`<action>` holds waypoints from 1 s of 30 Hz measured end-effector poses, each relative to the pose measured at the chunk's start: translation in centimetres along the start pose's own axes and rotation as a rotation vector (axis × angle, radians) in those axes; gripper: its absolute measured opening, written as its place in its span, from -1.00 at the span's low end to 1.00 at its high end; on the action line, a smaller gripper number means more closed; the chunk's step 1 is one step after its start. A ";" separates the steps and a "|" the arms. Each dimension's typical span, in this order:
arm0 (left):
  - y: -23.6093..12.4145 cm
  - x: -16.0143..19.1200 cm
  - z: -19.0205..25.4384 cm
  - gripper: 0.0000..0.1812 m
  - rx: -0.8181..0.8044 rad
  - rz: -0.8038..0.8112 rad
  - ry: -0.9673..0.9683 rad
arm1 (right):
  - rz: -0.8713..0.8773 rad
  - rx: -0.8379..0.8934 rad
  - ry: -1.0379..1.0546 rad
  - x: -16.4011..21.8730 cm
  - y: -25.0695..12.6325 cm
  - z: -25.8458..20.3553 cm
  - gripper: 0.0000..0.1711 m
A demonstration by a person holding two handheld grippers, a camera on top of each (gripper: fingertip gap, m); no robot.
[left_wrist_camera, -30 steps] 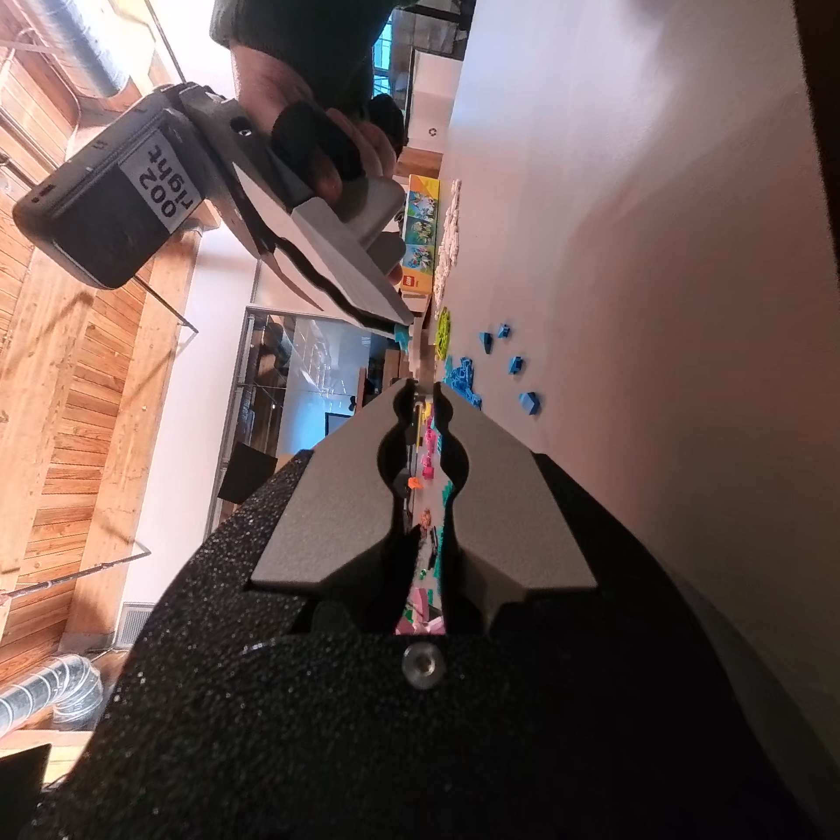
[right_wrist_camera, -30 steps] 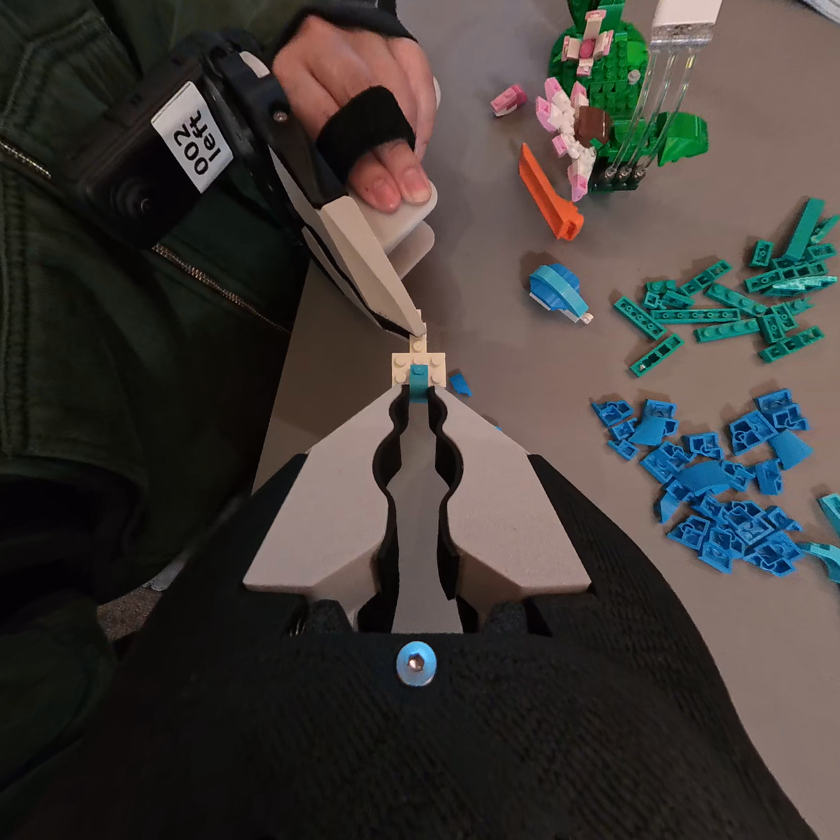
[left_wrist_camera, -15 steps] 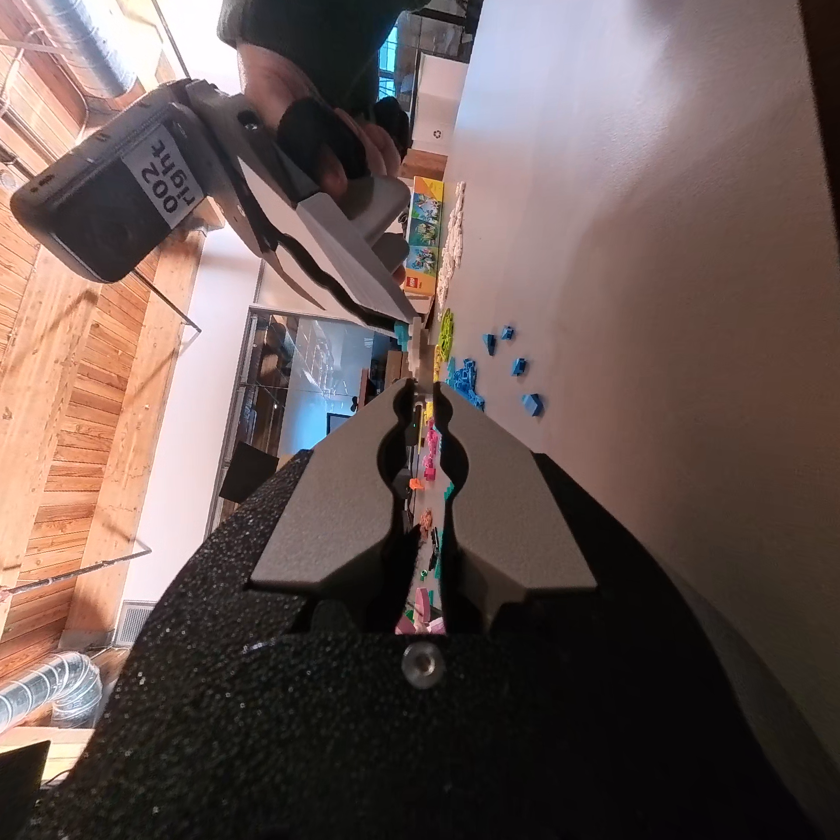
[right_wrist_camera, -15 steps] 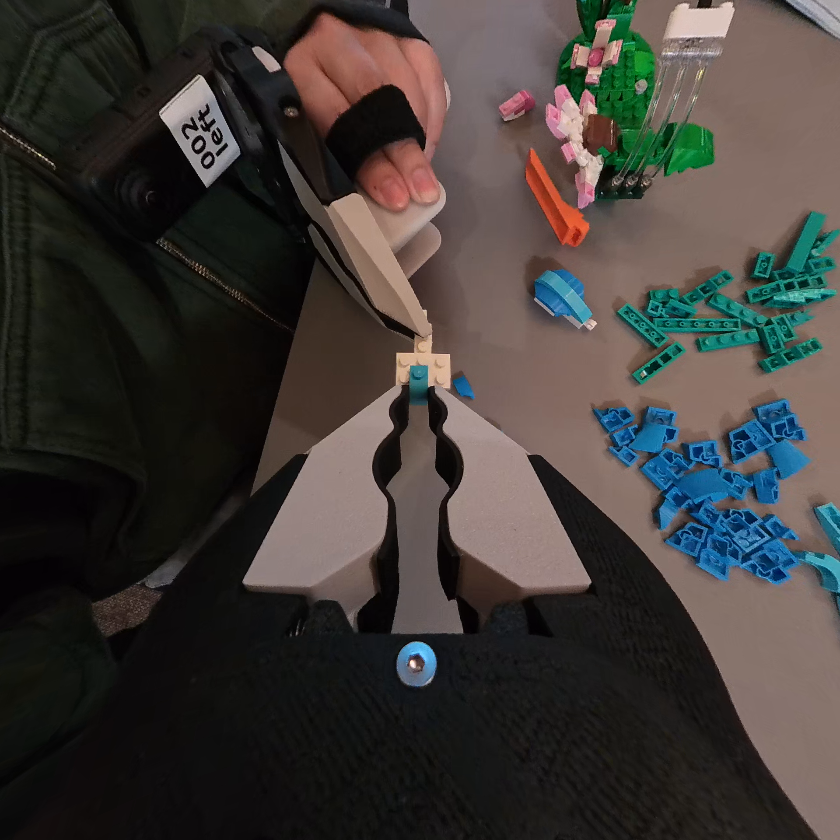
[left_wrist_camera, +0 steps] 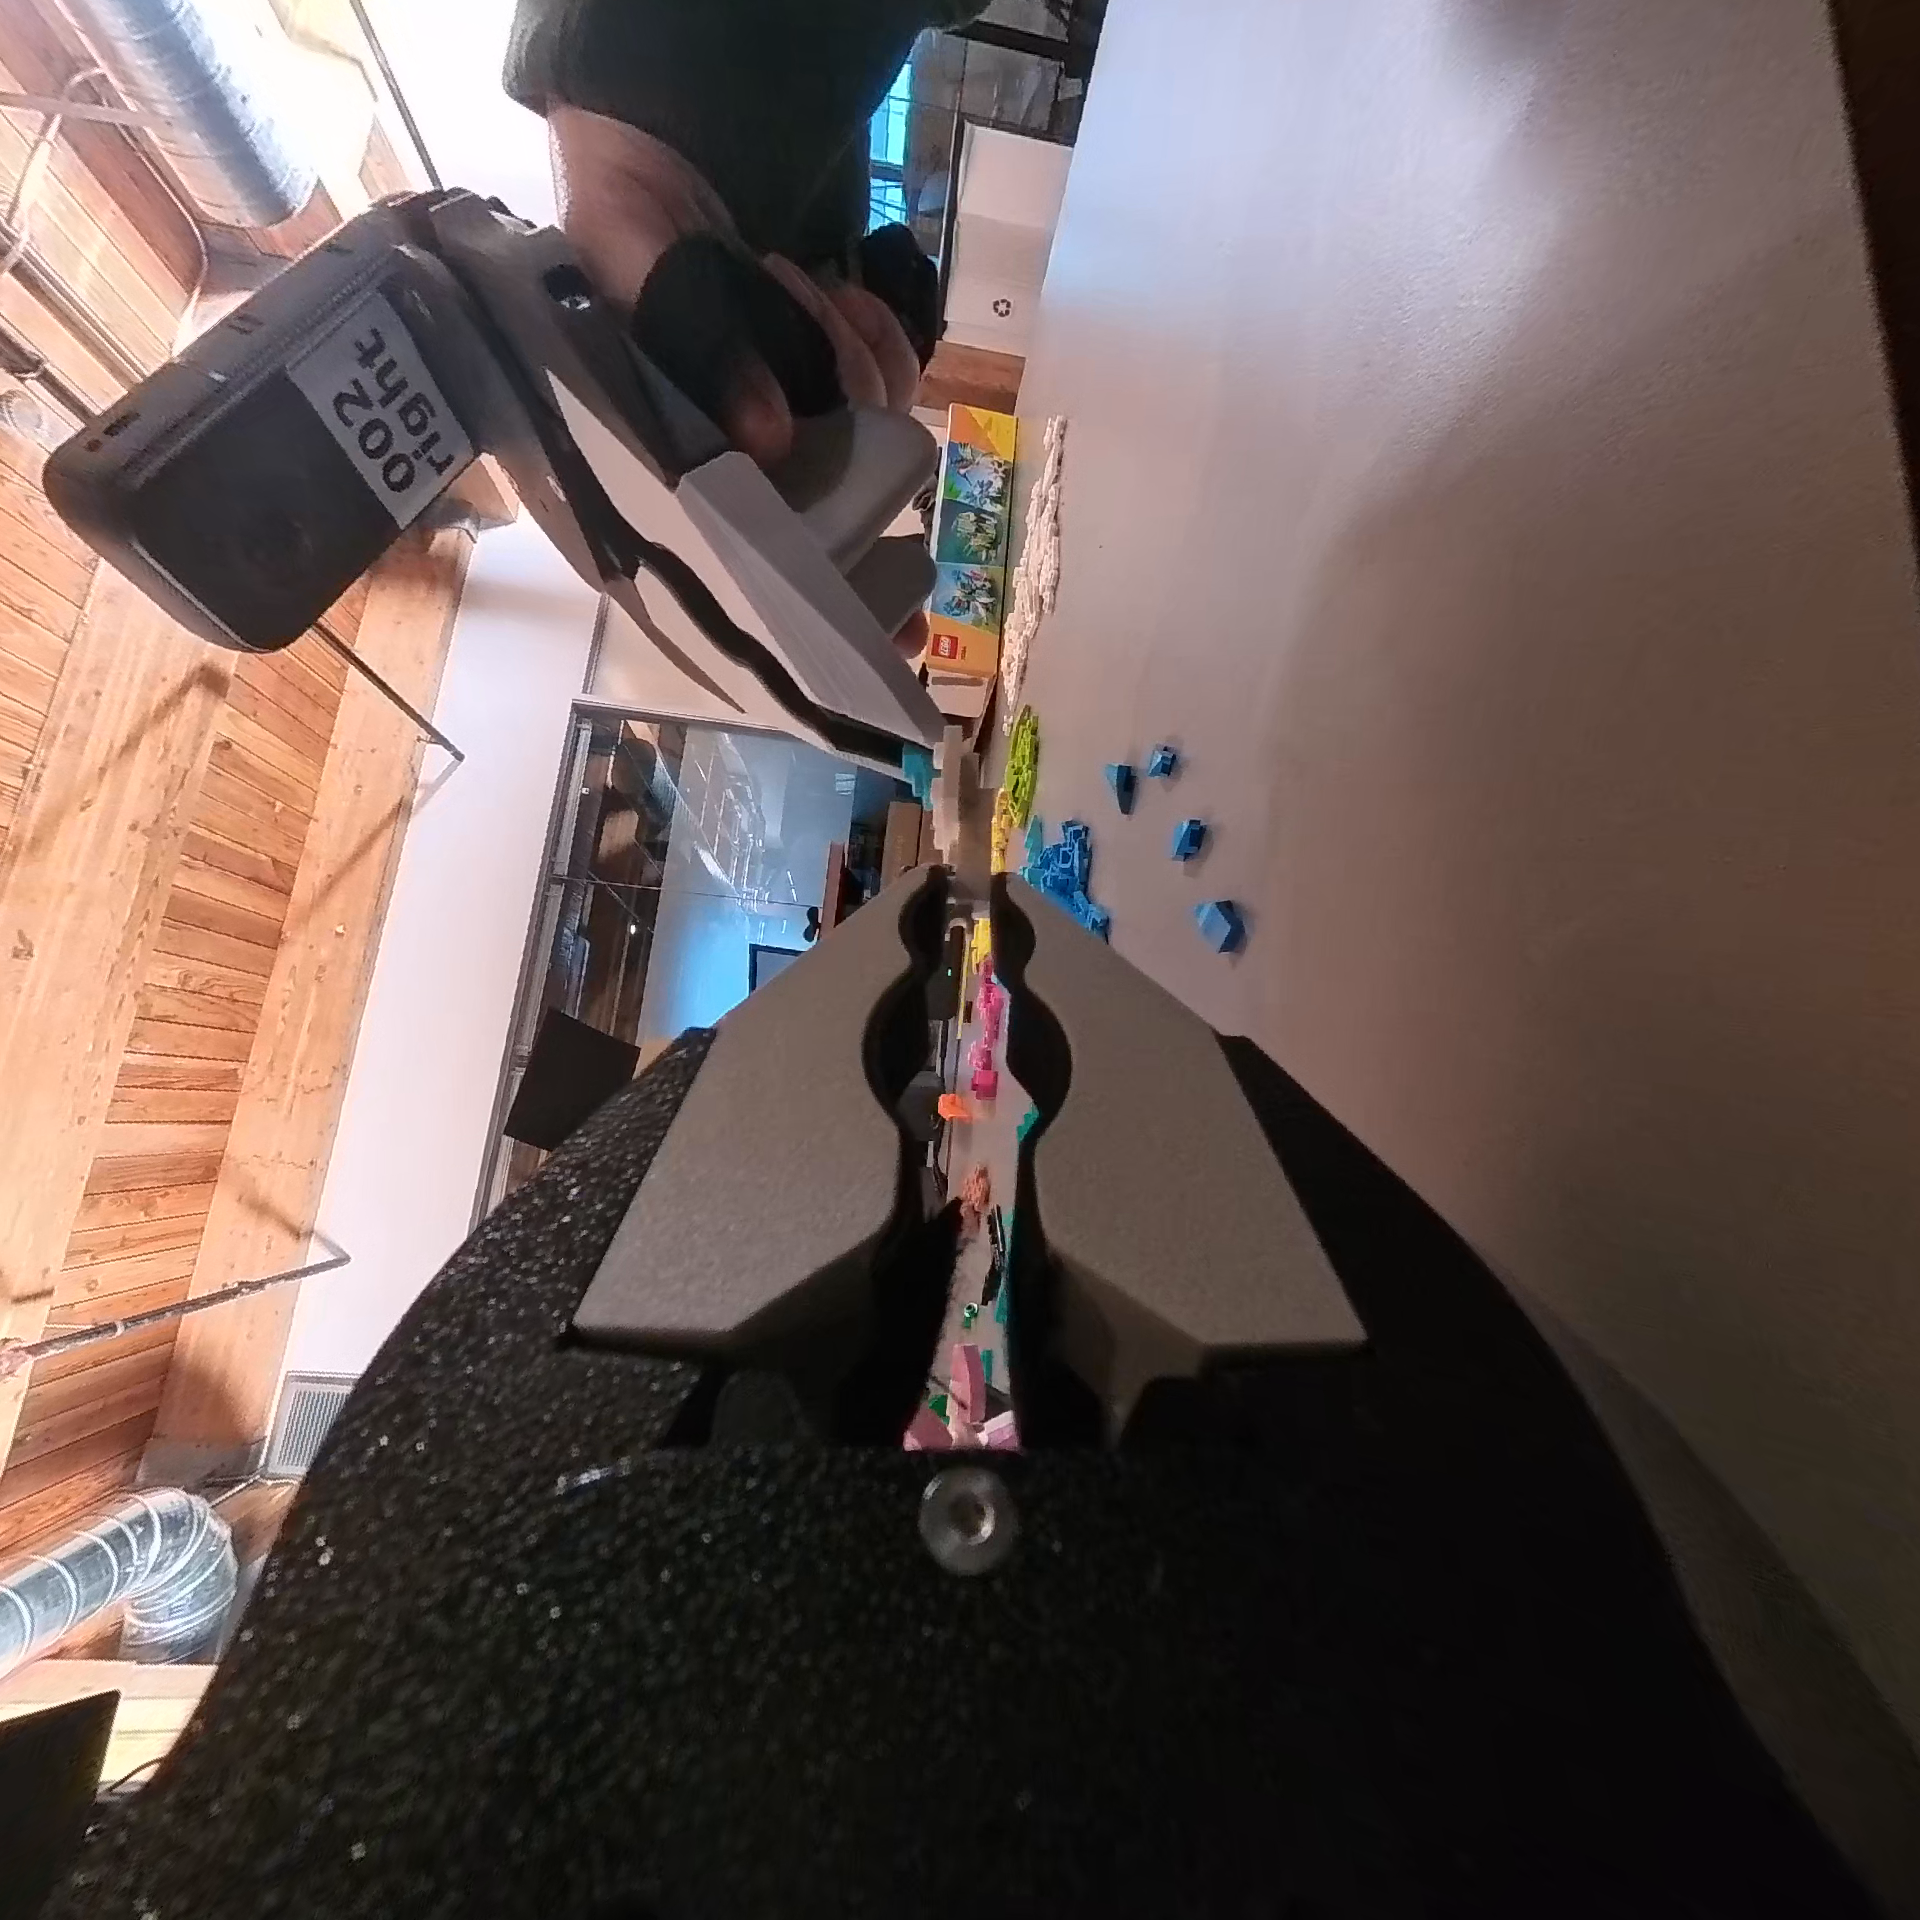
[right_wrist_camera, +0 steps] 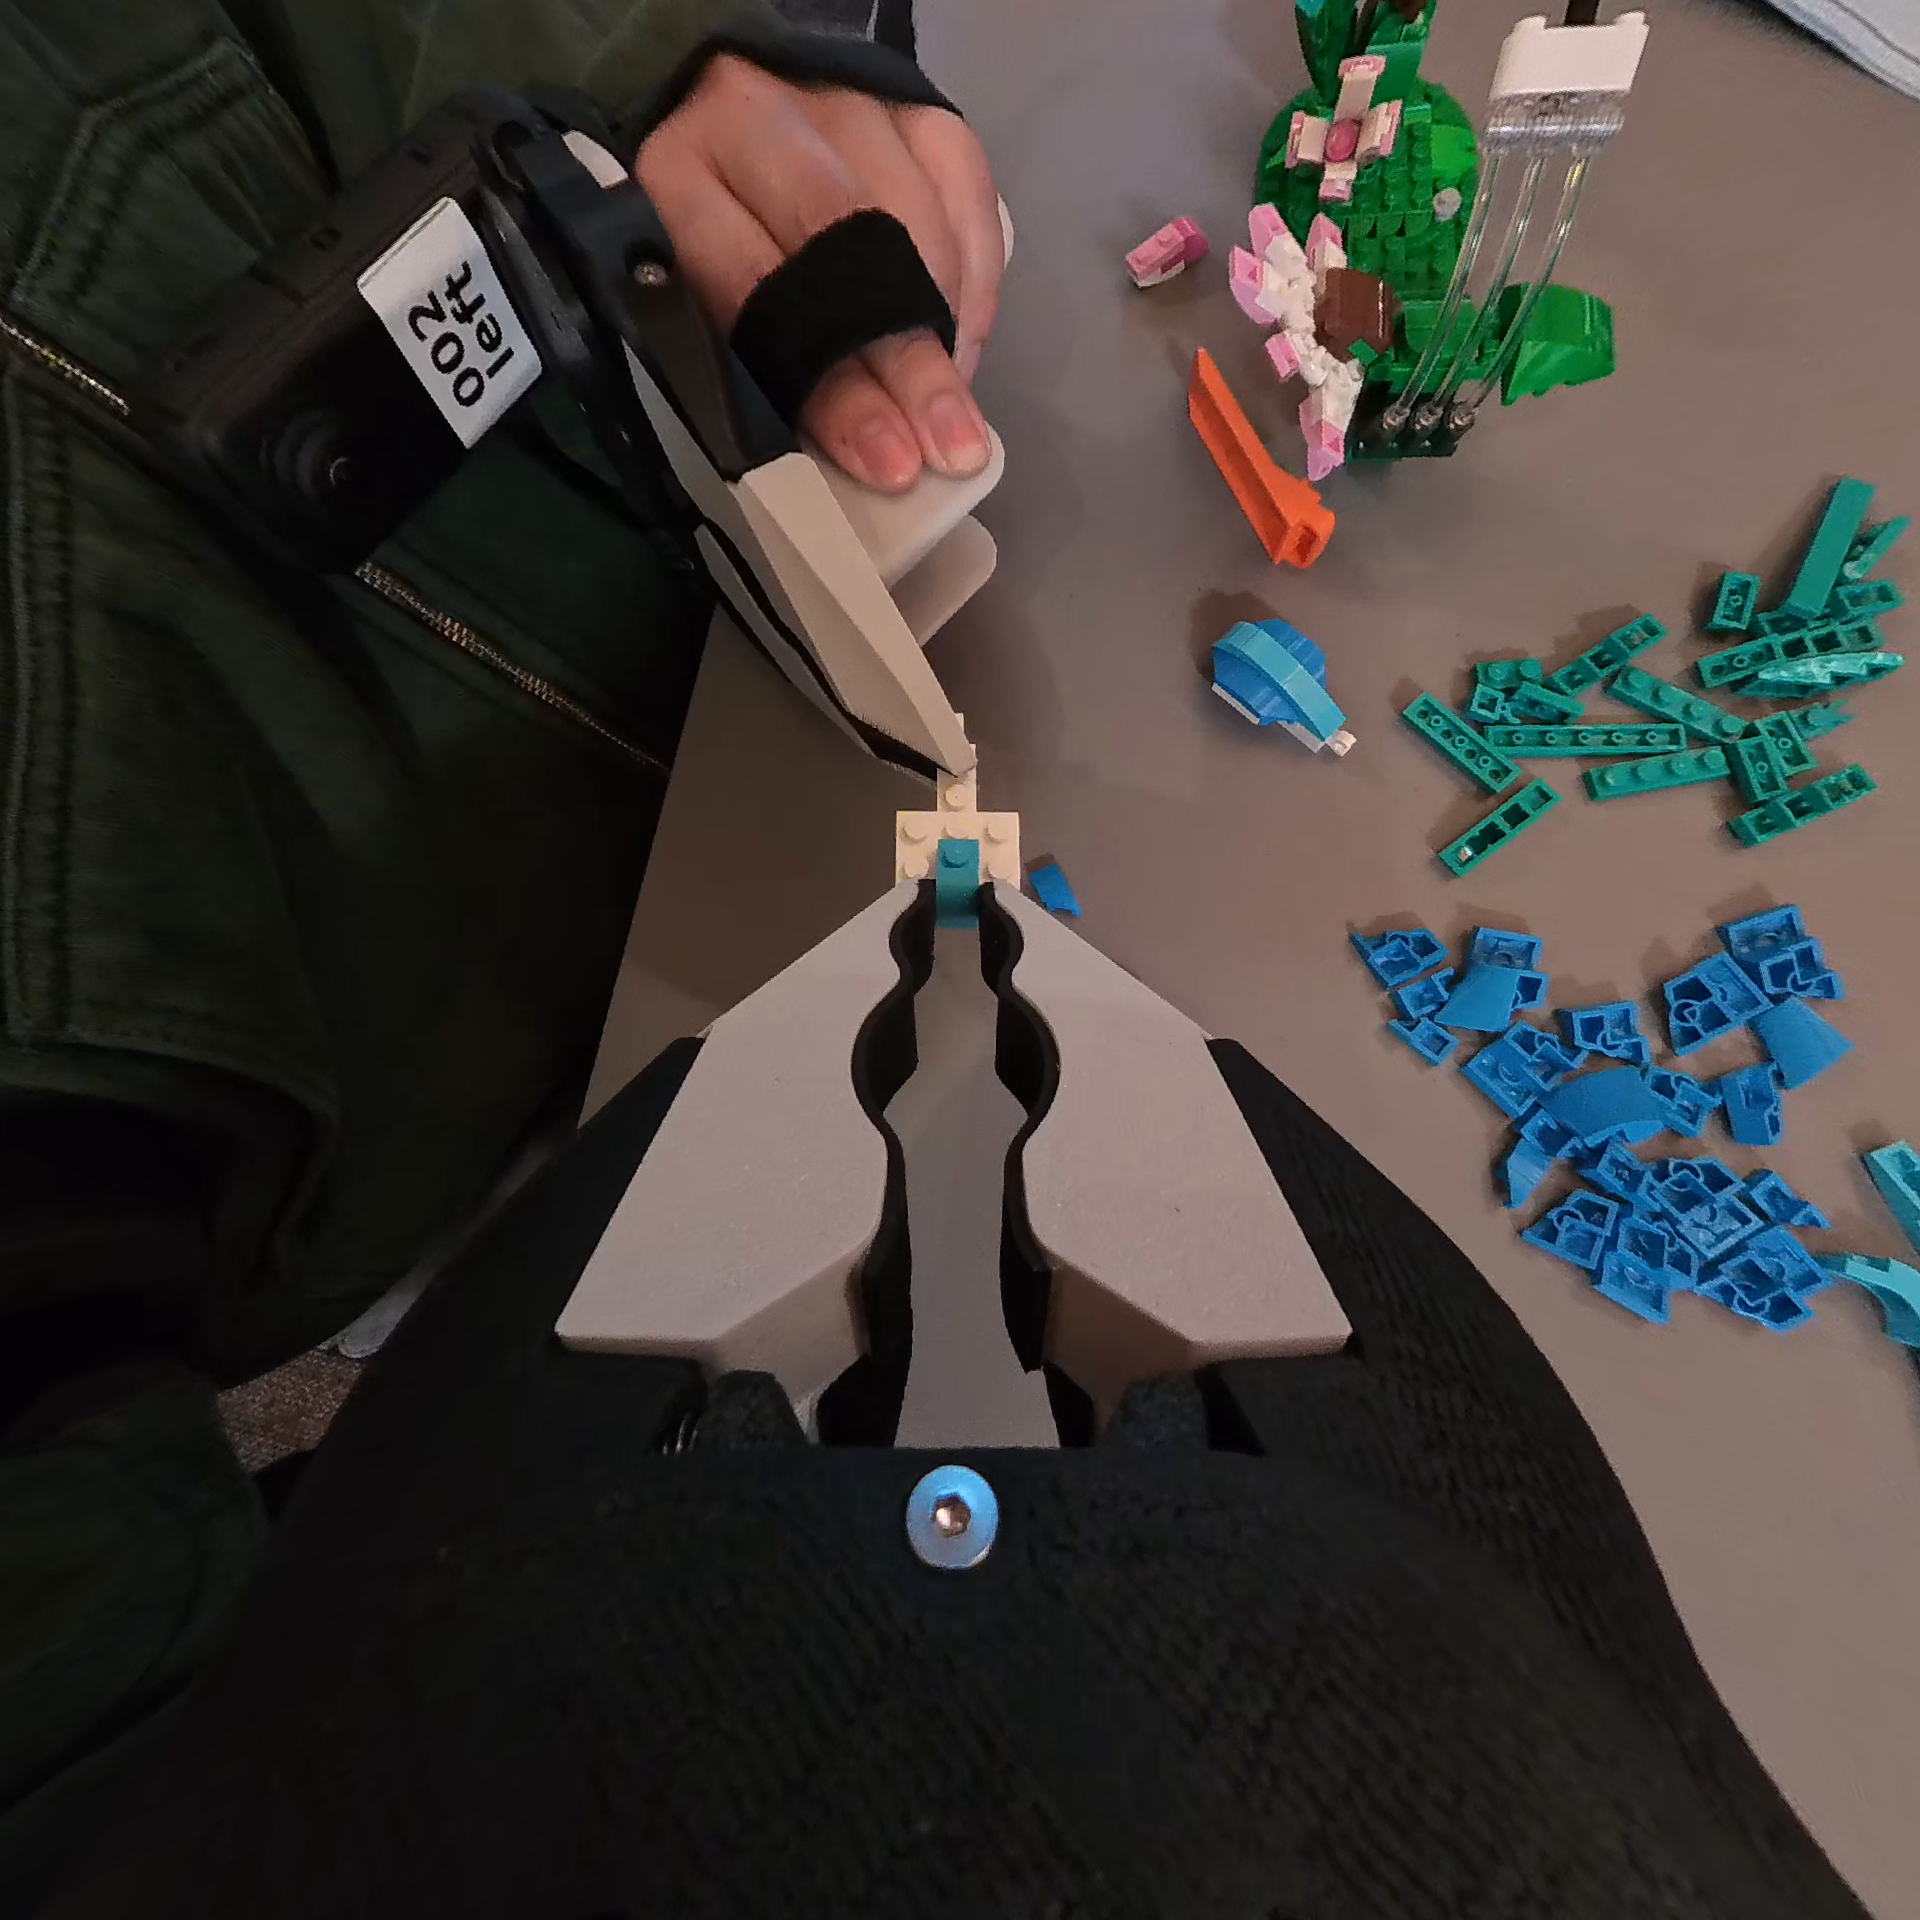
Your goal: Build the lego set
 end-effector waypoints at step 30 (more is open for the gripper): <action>0.5 1.3 0.7 -0.95 0.055 -0.090 -0.057 | -0.119 0.295 0.159 5.1 -1.0 4.9 -0.80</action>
Point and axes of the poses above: each gripper's, where its closed fingertips meet, y out along the fingers, x out of its underside, z = x × y across the jaws, the point moved 6 cm from there along -y, back along the fingers, and after that the axes turned 5 degrees about z, right-handed, at the moved point
